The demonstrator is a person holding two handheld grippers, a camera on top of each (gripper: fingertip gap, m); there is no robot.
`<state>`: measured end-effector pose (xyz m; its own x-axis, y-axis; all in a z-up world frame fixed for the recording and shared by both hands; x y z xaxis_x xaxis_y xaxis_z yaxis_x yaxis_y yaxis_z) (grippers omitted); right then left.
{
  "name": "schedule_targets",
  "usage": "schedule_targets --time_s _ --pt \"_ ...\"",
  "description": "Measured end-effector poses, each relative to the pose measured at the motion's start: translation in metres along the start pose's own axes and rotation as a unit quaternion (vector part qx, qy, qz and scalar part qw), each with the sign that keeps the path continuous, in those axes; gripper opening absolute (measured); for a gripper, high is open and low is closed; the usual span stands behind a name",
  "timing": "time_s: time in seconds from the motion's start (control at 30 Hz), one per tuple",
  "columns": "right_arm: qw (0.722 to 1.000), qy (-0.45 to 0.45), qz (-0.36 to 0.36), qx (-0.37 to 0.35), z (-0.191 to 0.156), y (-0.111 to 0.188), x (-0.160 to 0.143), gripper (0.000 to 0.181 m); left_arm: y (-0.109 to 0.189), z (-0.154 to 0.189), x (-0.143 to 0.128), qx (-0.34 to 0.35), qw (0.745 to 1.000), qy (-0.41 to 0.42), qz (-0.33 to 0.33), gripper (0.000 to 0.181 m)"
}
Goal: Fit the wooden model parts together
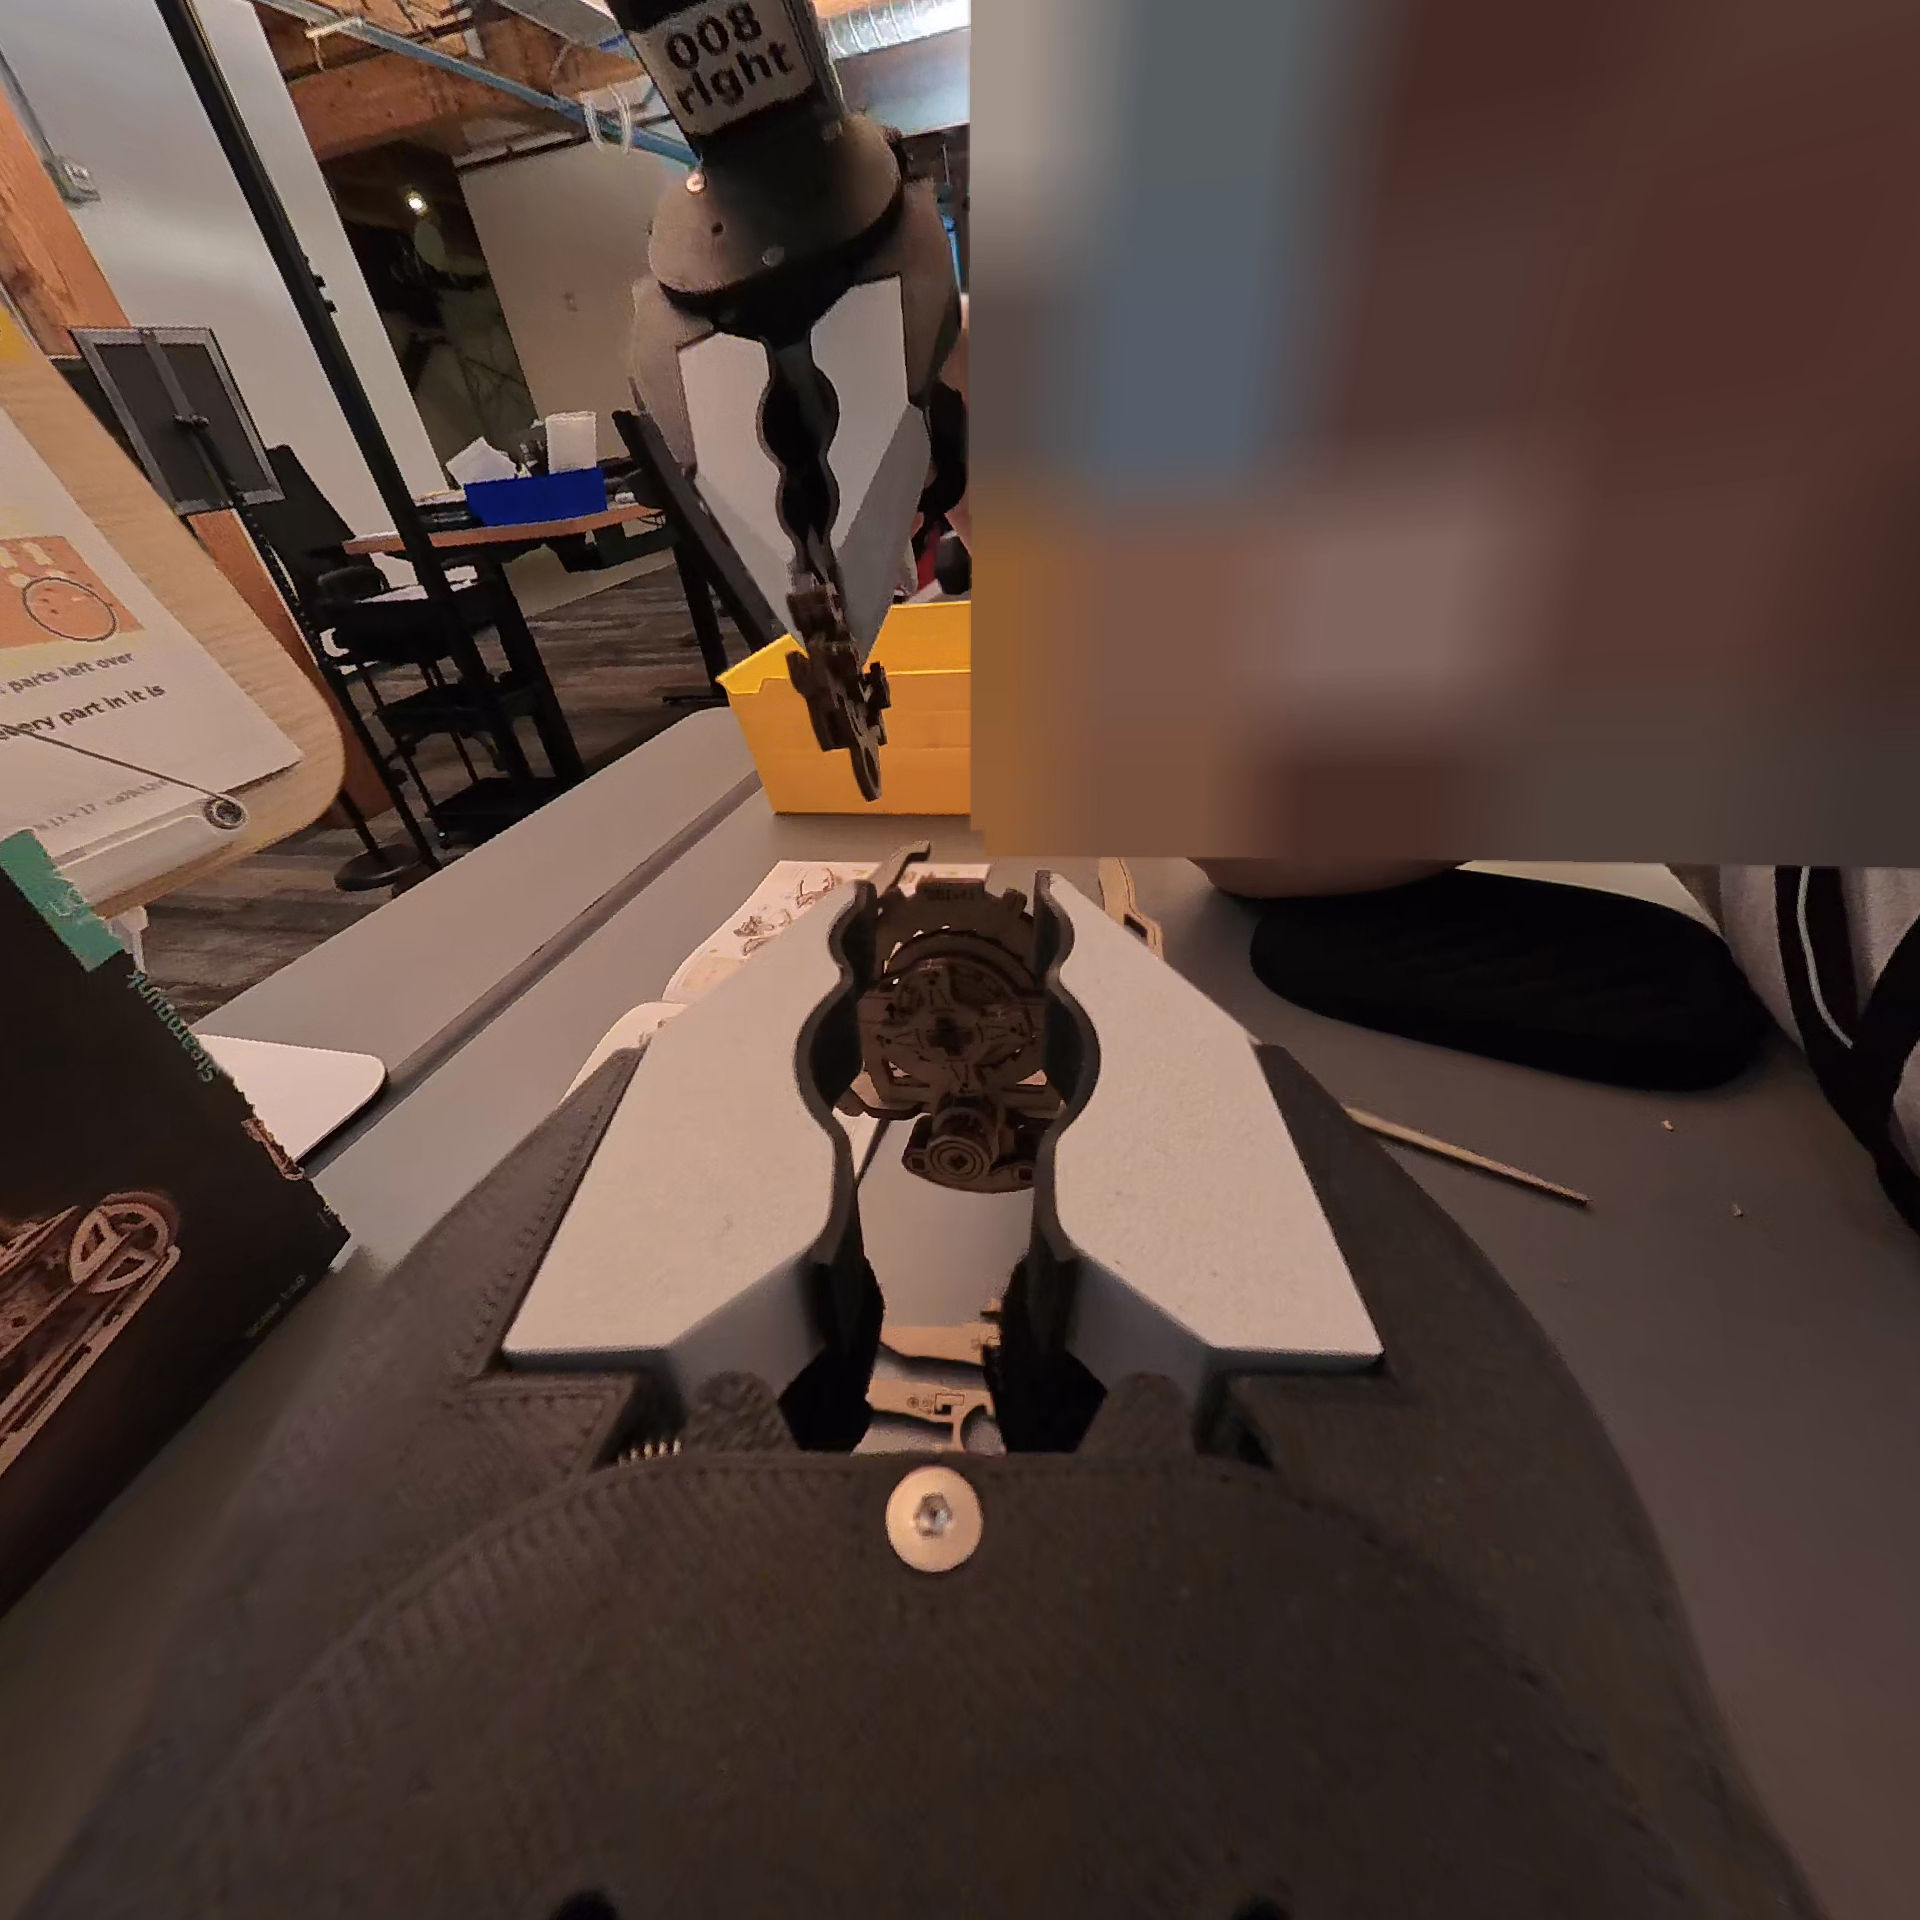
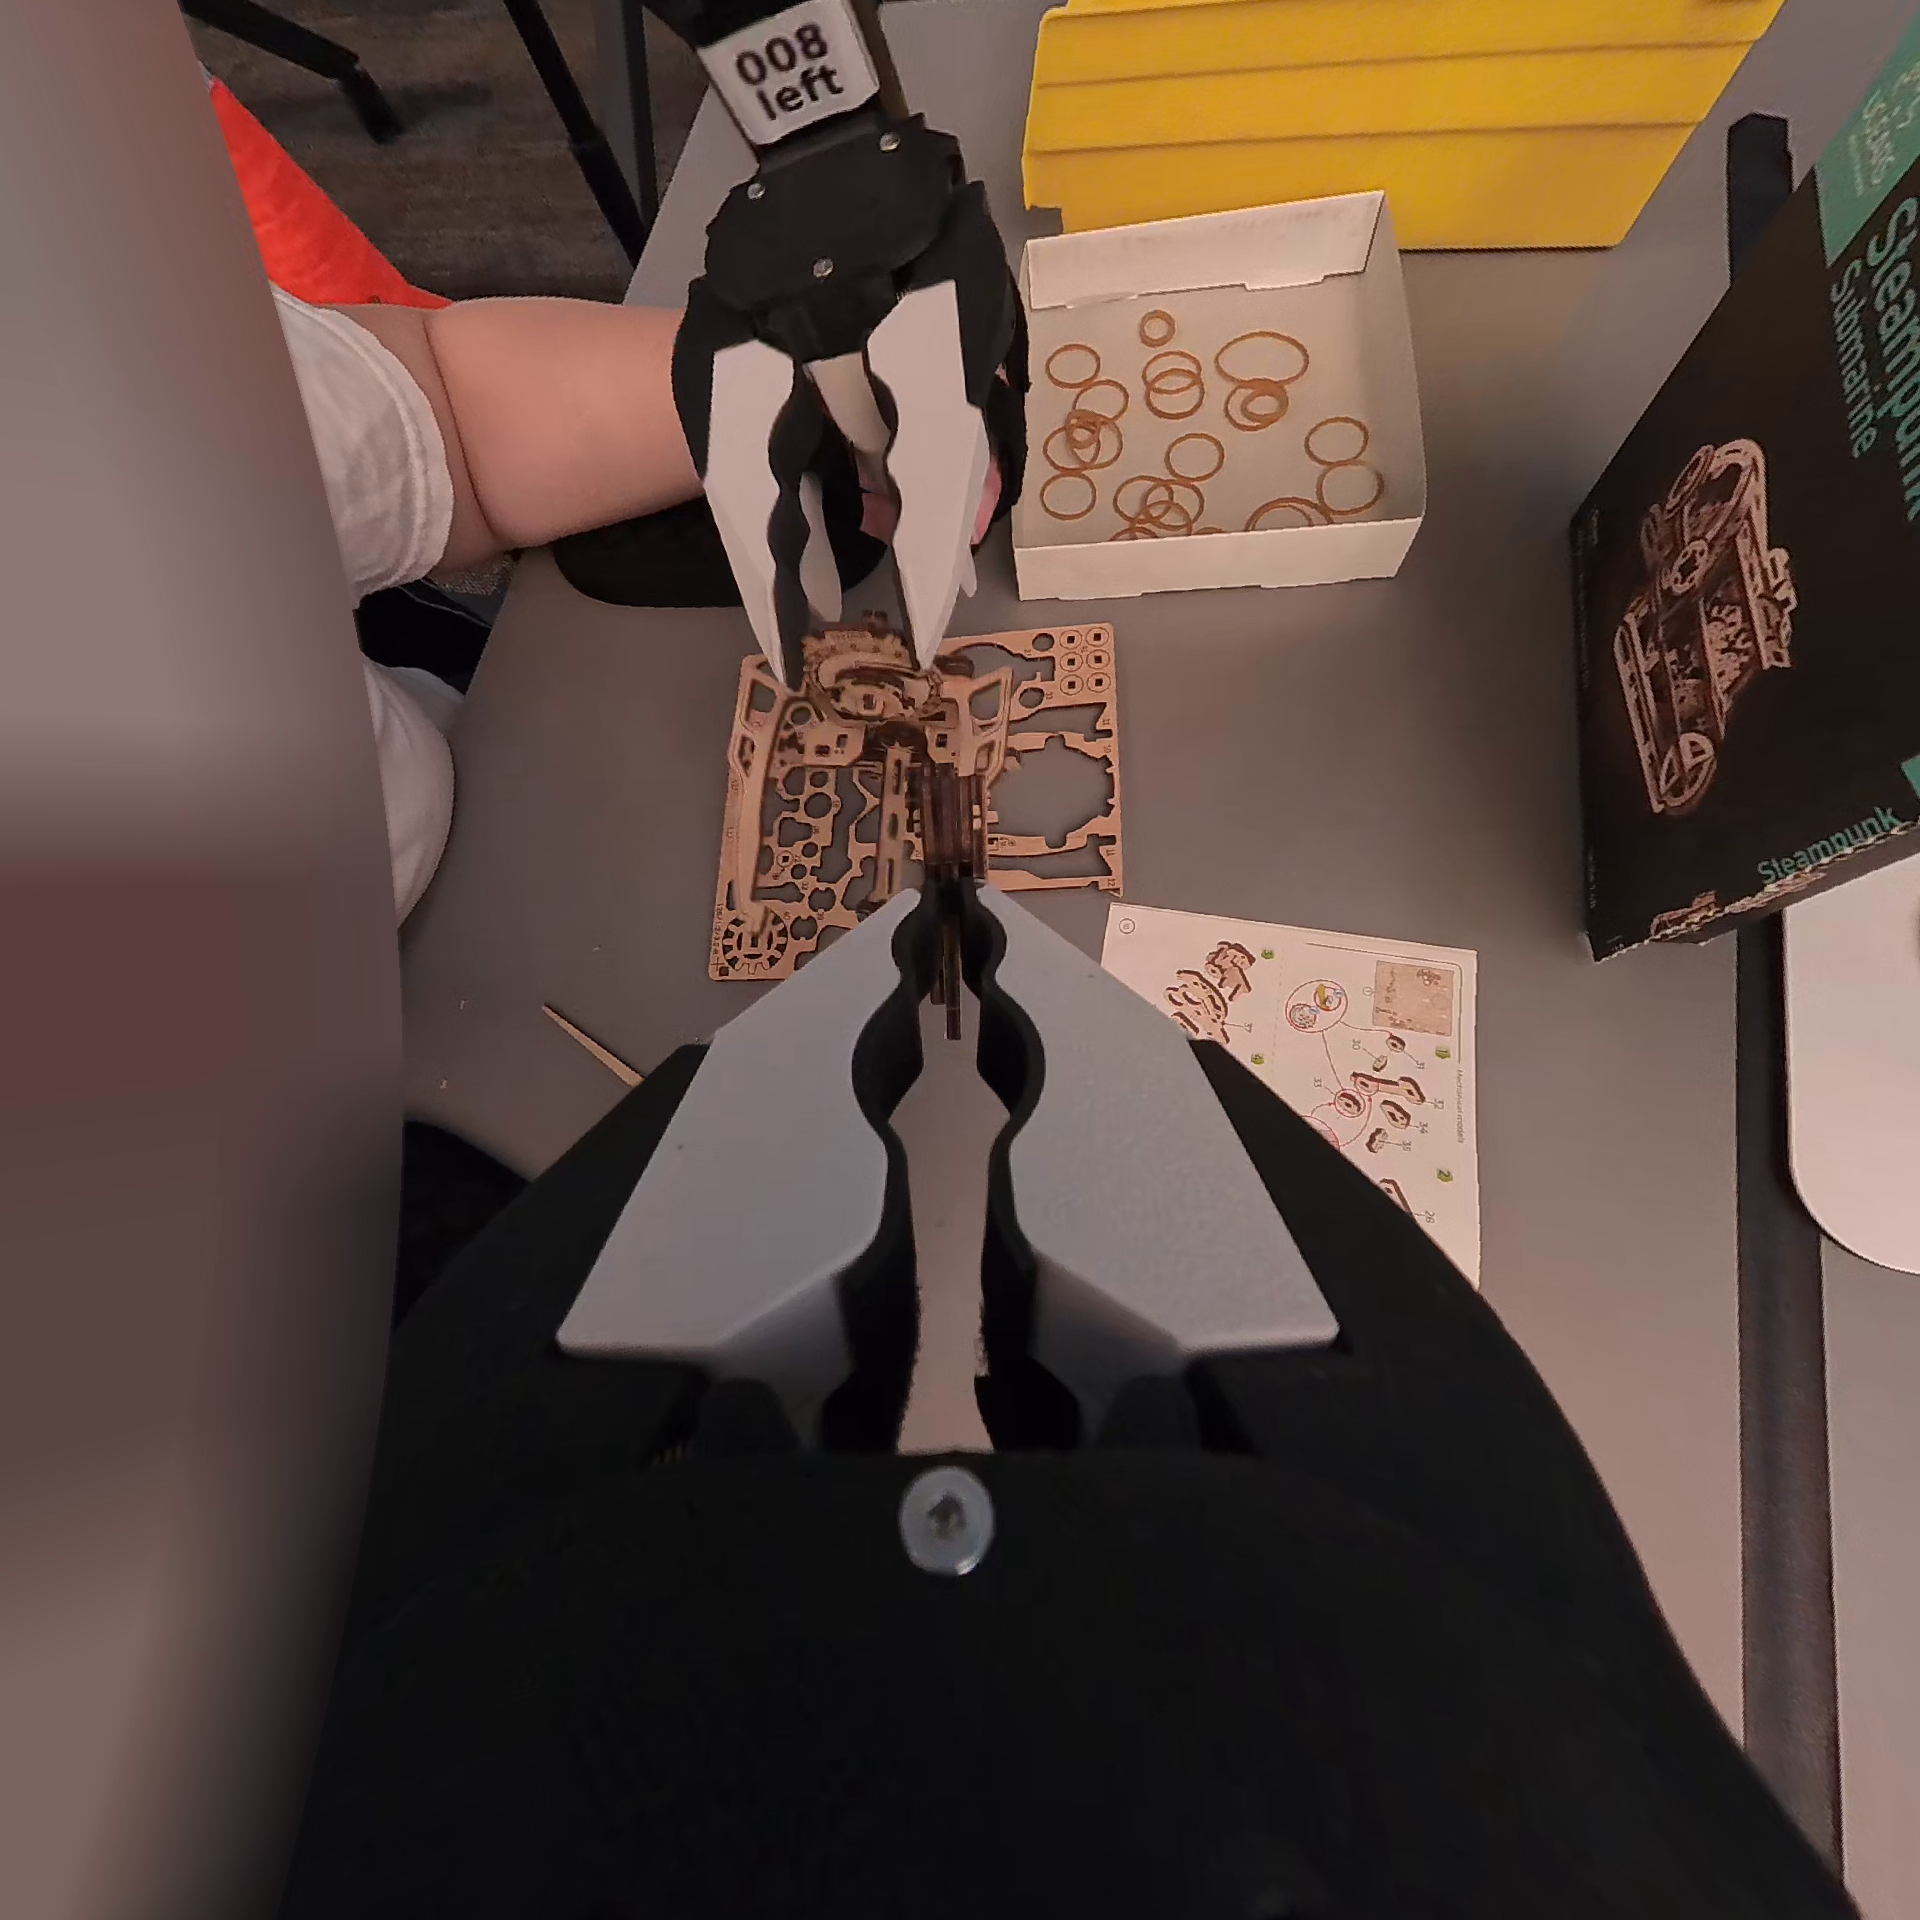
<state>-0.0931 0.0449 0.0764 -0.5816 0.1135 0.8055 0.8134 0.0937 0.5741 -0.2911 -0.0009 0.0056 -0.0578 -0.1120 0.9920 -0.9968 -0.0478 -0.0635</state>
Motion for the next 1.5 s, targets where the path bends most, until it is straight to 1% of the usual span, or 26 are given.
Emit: schedule_targets --time_s 0.27,0.47,0.67,0.97,1.13,1.5 --pt "1.0 0.006 0.013 0.01 -0.004 0.003 0.002 0.001 0.004 -0.001 0.007 -0.011 0.999 0.026 0.038 0.028" --pt "1.0 0.013 0.018 0.021 -0.009 0.002 0.005 0.001 0.004 -0.002 0.007 -0.007 0.999 0.026 0.037 0.028" --pt "0.999 0.021 0.002 0.028 -0.014 -0.009 0.008 0.001 0.002 0.0 0.004 0.005 1.0 0.001 0.008 0.028" --pt "0.998 0.021 -0.047 0.027 -0.012 -0.032 0.007 0.001 -0.008 0.008 -0.003 0.014 0.998 -0.045 -0.045 0.029" --pt "0.998 0.016 -0.063 0.02 -0.01 -0.039 0.005 0.001 -0.011 0.007 -0.006 0.018 0.998 -0.042 -0.052 0.028" --pt "0.995 0.023 -0.09 0.029 -0.012 -0.055 0.005 0.001 -0.011 0.009 -0.003 0.025 0.997 -0.057 -0.051 0.028"
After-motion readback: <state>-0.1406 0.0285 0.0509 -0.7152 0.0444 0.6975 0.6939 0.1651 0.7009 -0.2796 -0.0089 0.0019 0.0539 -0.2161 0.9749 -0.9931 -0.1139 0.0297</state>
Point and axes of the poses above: each gripper's, where its closed fingertips meet, y back along the fingers, x out of its top, z = x × y across the jaws, the point moved 8 cm from there along y, back along the fingers, and after that the axes turned 5 degrees about z, right-handed, at the moved point
